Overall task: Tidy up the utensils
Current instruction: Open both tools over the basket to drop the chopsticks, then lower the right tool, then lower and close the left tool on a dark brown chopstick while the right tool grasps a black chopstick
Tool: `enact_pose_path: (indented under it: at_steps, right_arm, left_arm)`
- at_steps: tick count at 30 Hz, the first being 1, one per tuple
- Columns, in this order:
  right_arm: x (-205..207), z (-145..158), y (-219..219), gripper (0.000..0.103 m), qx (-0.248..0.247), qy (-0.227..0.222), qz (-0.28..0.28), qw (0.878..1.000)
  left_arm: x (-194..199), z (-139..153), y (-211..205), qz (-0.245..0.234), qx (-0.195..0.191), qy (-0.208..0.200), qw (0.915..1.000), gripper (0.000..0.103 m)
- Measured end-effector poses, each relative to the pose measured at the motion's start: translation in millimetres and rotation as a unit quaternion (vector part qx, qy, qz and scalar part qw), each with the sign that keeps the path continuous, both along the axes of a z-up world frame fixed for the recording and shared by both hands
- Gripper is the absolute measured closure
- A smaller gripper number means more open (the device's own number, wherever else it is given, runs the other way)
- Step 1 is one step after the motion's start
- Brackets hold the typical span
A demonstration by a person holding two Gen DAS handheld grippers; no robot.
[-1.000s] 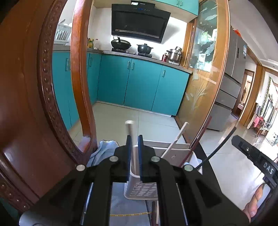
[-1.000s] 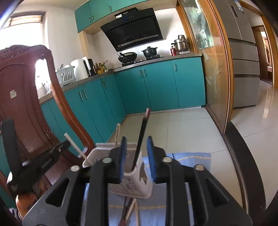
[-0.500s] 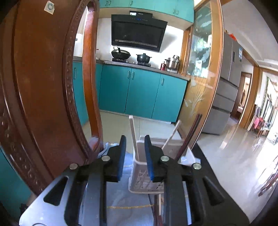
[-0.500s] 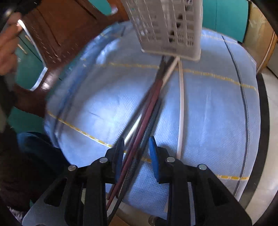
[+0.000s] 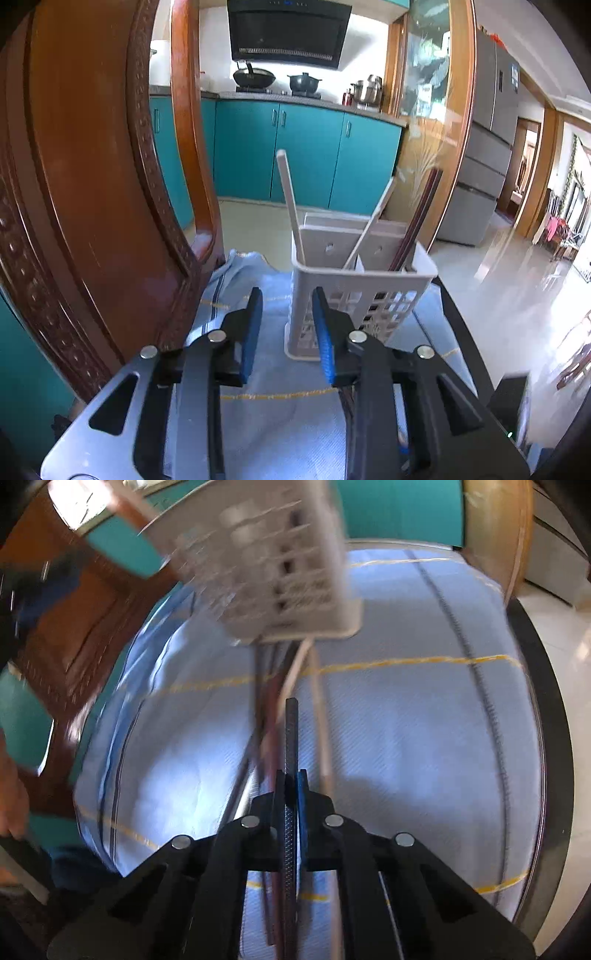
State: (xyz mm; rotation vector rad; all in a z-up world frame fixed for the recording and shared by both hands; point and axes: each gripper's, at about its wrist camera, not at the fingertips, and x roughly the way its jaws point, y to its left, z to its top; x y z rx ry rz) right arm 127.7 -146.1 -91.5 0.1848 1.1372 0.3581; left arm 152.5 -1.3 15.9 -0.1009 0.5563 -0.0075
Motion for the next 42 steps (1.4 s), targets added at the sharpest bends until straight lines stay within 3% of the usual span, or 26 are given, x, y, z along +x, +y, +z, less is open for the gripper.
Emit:
enact_pose_path:
  at_steps: [7,12,18,24,32,39,42]
  right_arm:
    - [8,10,-28,0.096,-0.017,-0.027,-0.047,0.998]
    - [13,6,-34,0.096,-0.040,-0.031,-0.066,0.997]
    - [13,-4,-33,0.096,-0.040,-0.005,-0.057,0.998]
    - [12,-5,-37,0.093,-0.040,0.000,-0.064,0.997]
    - [11,-8,-37,0.079,-0.044,0.007,-0.064,0.997]
    - [11,-9,-33,0.076,-0.053,0.004,-0.059,0.997]
    - [11,-9,-31,0.076,-0.058,0.002,-0.057,0.997]
  left_arm:
    - [8,-22,-7,-0.027,-0.003,0.059,0.9979,0.066]
    - [21,-61,-20,-0.058,-0.002,0.157,0.9859,0.065]
    - [38,-100,-36,-0.071,-0.001,0.218,0.9734,0.065]
    - [43,-116,-43,-0.078,-0.009,0.250,0.9652,0.064]
    - [42,-122,-44,-0.077,0.020,0.251,0.9646,0.061]
    - [35,-120,-41,-0.097,0.059,0.265,0.9576,0.087]
    - [31,-121,-44,-0.110,0.075,0.267,0.9543,0.091]
